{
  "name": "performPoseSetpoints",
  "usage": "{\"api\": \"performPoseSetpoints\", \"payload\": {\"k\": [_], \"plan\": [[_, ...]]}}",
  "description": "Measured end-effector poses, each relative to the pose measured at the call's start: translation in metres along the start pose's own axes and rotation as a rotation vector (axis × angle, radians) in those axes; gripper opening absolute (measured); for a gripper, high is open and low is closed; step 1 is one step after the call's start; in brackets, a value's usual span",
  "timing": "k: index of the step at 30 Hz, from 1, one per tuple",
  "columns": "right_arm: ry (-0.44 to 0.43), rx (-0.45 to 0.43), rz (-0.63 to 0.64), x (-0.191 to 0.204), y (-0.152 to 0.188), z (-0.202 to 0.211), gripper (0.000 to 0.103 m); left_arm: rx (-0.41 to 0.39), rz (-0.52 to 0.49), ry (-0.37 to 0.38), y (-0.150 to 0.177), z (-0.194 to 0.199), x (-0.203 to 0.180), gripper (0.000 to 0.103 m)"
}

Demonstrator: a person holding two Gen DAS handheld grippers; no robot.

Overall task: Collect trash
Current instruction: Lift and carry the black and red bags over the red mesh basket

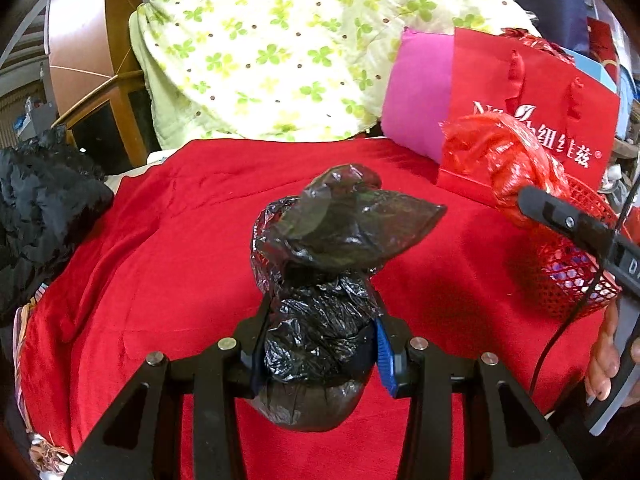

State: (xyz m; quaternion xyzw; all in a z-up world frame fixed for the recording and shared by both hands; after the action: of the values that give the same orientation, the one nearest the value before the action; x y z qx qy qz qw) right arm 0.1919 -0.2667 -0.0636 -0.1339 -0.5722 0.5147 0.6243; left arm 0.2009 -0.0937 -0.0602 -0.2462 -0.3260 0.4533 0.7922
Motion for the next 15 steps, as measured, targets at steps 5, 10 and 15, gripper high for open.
{"api": "performPoseSetpoints", "payload": {"k": [5, 10, 15], "plan": [[0.013, -0.032, -0.005, -0.009, 0.002, 0.022, 0.055, -0.007, -0.017, 0.007, -0.002, 0.007, -0.007, 0.045], [0.025, -0.050, -0.019, -0.017, 0.007, 0.039, 0.055, -0.013, -0.033, 0.013, -0.006, 0.012, -0.014, 0.045], [0.028, -0.067, -0.023, -0.018, 0.011, 0.053, 0.055, -0.016, -0.053, 0.020, -0.007, 0.017, -0.020, 0.045]]}}
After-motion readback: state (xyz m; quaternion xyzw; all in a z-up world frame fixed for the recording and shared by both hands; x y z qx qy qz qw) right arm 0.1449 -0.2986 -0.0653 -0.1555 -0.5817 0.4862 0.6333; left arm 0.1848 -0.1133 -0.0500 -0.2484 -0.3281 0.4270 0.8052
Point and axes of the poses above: each gripper's, at about its wrist camera, not at the fingertips, and z roughly against the way its jaws point, x to its left, y to its underside, the point moved 6 cm from there along -z, roughly the way its jaws point, and after that the axes turned 13 degrees about -z, right-handed, at the moved point
